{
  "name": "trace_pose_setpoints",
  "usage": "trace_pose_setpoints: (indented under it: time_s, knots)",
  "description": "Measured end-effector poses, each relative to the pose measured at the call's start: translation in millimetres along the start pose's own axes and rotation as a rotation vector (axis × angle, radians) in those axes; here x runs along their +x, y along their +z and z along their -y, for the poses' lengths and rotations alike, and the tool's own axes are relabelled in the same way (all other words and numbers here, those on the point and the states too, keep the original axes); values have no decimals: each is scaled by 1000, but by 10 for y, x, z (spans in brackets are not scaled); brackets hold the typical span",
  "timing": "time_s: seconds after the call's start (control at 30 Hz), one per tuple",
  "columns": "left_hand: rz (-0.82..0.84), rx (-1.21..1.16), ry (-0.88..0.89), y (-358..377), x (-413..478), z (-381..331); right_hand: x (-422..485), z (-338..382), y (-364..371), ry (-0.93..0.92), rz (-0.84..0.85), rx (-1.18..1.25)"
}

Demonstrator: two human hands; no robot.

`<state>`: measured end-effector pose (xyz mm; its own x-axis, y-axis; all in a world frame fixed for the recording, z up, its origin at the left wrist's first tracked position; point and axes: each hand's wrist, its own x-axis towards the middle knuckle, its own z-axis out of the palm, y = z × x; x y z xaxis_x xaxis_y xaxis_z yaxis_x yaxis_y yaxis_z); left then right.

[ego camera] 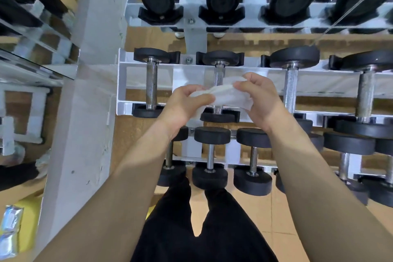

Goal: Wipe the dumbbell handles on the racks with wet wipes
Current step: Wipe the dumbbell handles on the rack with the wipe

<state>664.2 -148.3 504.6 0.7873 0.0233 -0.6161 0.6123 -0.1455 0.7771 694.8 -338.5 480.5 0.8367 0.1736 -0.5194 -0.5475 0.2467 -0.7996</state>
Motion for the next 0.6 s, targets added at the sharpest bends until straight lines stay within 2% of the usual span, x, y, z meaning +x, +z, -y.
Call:
trace_pose_setpoints:
  time_s: [0.1,0.17,0.27,0.37,0.5,0.6]
  knots:
    - [85,-265,-10,-13,94,30,37,-10,-52,29,73,17]
    - [80,-385,-40,-30,160,26,73,-18,-108,33,44,47]
    - [62,-404,-94,-27,265,35,147,-36,-163,0,-28,76]
    - [12,-396,-83,-11,422,101,287,-116,-186,90,-116,-3]
    - [-149,-449,-66,46,671,179,488,-227,-182,241,-243,-122]
    - [-274,-361,-92,113,861,215,584,-261,-159,241,-299,-98]
